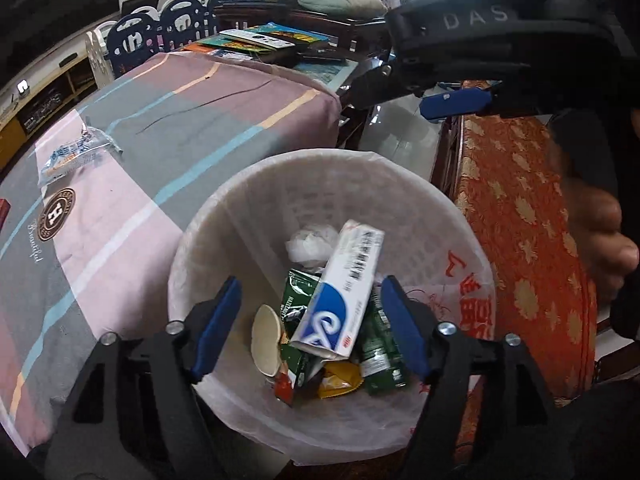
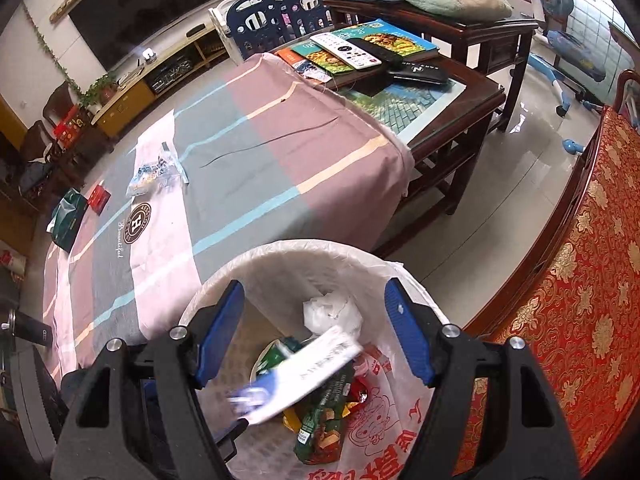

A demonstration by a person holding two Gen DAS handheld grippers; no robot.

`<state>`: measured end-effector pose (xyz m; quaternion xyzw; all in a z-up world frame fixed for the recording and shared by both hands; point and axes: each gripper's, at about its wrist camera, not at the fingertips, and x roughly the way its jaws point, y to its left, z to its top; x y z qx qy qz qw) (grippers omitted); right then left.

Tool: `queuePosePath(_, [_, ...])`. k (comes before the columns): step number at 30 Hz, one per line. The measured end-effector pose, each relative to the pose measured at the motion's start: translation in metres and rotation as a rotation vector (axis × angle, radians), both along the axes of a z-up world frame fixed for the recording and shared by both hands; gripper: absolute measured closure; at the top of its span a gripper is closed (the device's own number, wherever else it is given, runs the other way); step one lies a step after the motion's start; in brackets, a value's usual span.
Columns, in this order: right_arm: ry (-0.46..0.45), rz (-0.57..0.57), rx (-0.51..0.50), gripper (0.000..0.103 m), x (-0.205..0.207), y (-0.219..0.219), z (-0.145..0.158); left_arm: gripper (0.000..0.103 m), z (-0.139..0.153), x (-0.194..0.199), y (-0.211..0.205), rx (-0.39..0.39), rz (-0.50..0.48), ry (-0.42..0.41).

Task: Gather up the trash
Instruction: 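Drop the green snack bag with the right tool while the left drops the ointment box into the wastebasket, then grasp the red cigarette pack with the left tool while the right tool approaches the clear snack bag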

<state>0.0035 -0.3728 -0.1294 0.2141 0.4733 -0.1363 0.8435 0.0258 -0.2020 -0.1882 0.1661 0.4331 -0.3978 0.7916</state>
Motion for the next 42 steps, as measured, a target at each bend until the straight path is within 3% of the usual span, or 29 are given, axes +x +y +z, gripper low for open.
queuePosePath(2, [0.006,0.010,0.003,0.032,0.004,0.003,-0.003,0.024,0.002,0.011,0.014,-0.015,0.059,0.000])
queuePosePath(5, [0.007,0.026,0.015,0.032,0.013,0.011,-0.006,0.022,0.006,0.041,0.053,-0.050,0.237,0.011])
queuePosePath(8, [0.008,0.059,0.013,0.032,0.025,0.023,-0.007,0.022,0.004,0.078,0.109,-0.040,0.512,0.023])
queuePosePath(12, [-0.002,0.126,0.028,0.032,0.052,0.047,-0.009,0.022,-0.001,0.112,0.183,-0.060,0.777,0.076])
queuePosePath(17, [-0.007,0.276,0.013,0.032,0.118,0.095,-0.021,0.020,-0.009,0.134,0.255,-0.104,1.008,0.130])
queuePosePath(20, [-0.041,0.351,-0.042,0.032,0.165,0.129,-0.024,0.020,-0.017,0.142,0.282,-0.199,1.110,0.190])
queuePosePath(24, [-0.059,0.480,-0.145,0.032,0.227,0.180,-0.031,0.017,-0.012,0.143,0.289,-0.210,1.148,0.146])
queuePosePath(27, [-0.022,0.558,-0.297,0.032,0.275,0.212,-0.048,0.016,-0.003,0.150,0.285,-0.177,1.126,0.100])
queuePosePath(29, [0.018,0.579,-0.348,0.032,0.302,0.222,-0.062,0.016,0.000,0.159,0.287,-0.157,1.116,0.086])
queuePosePath(34, [0.069,0.604,-0.333,0.035,0.335,0.223,-0.087,0.013,0.013,0.215,0.300,-0.179,1.088,0.096])
queuePosePath(36, [0.080,0.605,-0.292,0.057,0.341,0.218,-0.094,0.010,0.022,0.245,0.302,-0.174,1.084,0.063])
queuePosePath(38, [0.101,0.595,-0.235,0.071,0.346,0.210,-0.102,0.009,0.029,0.279,0.303,-0.166,1.094,0.027])
queuePosePath(39, [0.086,0.596,-0.199,0.083,0.346,0.206,-0.102,0.007,0.030,0.294,0.304,-0.162,1.102,0.021])
queuePosePath(41, [0.086,0.597,-0.165,0.099,0.346,0.201,-0.101,0.007,0.028,0.328,0.301,-0.141,1.117,0.028])
queuePosePath(42, [0.084,0.586,-0.147,0.100,0.344,0.198,-0.099,0.007,0.025,0.348,0.297,-0.122,1.115,0.038])
